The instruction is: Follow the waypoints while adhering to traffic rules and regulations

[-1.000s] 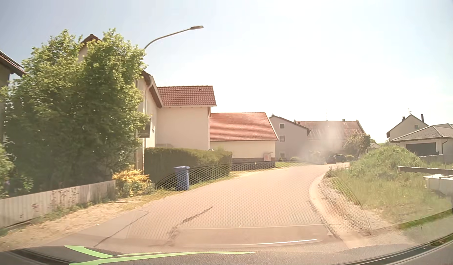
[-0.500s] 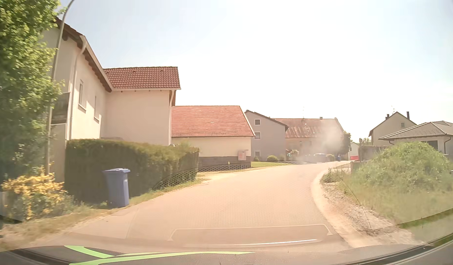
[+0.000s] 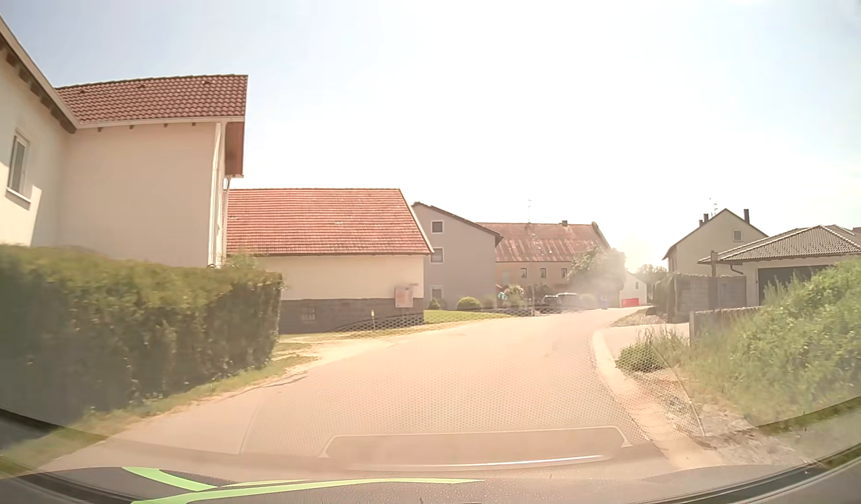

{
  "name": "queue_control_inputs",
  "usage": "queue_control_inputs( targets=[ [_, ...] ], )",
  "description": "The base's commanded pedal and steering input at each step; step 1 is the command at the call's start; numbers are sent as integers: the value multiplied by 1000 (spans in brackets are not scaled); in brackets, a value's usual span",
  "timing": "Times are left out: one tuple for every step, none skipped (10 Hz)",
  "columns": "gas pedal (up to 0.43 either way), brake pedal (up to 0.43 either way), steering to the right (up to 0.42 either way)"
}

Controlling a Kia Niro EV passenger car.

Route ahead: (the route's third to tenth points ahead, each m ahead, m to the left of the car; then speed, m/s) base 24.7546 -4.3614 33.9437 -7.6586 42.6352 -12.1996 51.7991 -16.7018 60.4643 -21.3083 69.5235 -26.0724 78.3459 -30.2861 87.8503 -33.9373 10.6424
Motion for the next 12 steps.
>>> queue_control_inputs(
  targets=[
    [98,0,84],
    [98,0,84],
    [98,0,84],
    [98,0,84],
    [98,0,84],
    [98,0,83],
    [98,0,82],
    [110,0,81],
    [110,0,80],
    [110,0,79],
    [110,0,77],
    [110,0,73]
  ],
)
